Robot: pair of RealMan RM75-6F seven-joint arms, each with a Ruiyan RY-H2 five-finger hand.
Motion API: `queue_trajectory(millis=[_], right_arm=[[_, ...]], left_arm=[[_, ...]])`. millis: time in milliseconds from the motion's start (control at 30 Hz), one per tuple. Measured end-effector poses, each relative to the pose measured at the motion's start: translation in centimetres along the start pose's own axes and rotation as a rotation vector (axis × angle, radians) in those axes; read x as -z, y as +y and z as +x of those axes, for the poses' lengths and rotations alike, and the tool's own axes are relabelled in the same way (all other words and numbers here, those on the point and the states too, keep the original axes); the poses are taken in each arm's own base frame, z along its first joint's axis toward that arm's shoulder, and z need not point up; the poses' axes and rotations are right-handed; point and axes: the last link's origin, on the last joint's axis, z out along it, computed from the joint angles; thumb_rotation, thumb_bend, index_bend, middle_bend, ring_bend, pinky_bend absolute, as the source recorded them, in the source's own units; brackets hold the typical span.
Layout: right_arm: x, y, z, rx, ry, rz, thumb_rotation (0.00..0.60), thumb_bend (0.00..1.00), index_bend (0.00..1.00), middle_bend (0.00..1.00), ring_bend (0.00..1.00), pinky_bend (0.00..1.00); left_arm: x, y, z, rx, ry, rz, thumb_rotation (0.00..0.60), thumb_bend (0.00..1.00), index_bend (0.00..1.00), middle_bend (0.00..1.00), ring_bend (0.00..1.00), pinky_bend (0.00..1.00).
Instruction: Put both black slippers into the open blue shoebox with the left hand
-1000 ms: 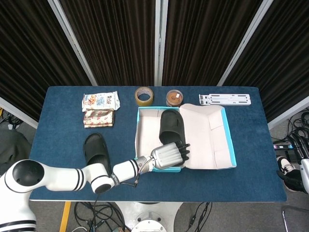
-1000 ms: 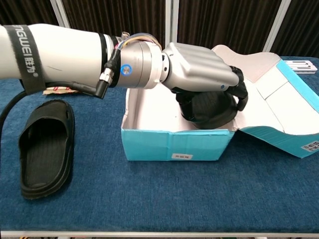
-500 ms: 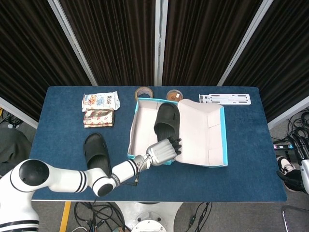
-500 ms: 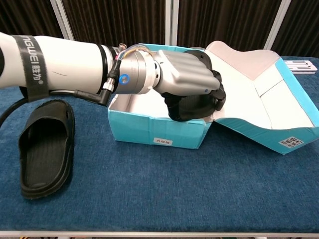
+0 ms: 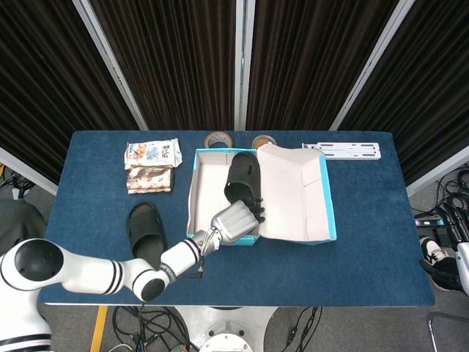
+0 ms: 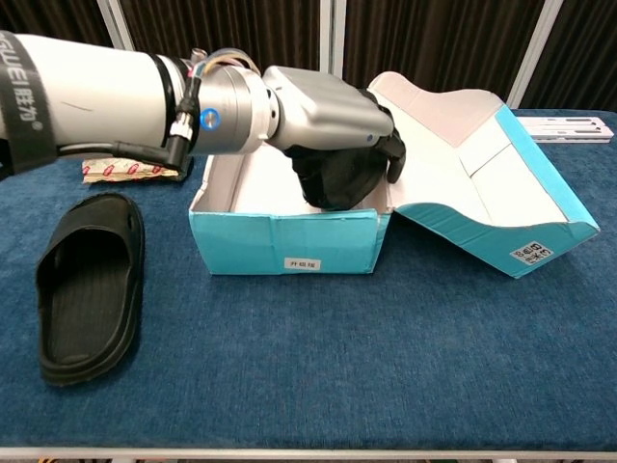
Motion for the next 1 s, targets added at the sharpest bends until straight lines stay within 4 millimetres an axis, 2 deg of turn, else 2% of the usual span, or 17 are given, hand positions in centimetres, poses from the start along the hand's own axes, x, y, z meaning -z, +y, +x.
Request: queue_trajectory(millis=[433, 567, 1000], right_arm=[[0.2, -0.2, 0.1, 0.002, 0.003, 0.005, 0.600, 0.03, 0.00, 0.05, 0.00, 0.00], [0.2, -0.3, 0.1, 0.004, 0.003, 0.005, 0.600, 0.03, 0.00, 0.05, 0.00, 0.00], [0.4, -0.2, 0.2, 0.002, 0.005, 0.001, 0.600, 0.03, 0.00, 0.05, 0.00, 0.00]], left_arm=[[0.4, -0.9, -0.9, 0.008, -0.063, 0.063, 0.600, 0.42, 0.21, 0.16, 0.00, 0.22], [0.5, -1.1, -1.3, 0.014, -0.083, 0.102, 0.600, 0.42, 0.19, 0.17, 0.04, 0.23], [0.2, -0.2, -1.7, 0.080, -0.112, 0.073, 0.600, 0.42, 0.10, 0.15, 0.04, 0.22]])
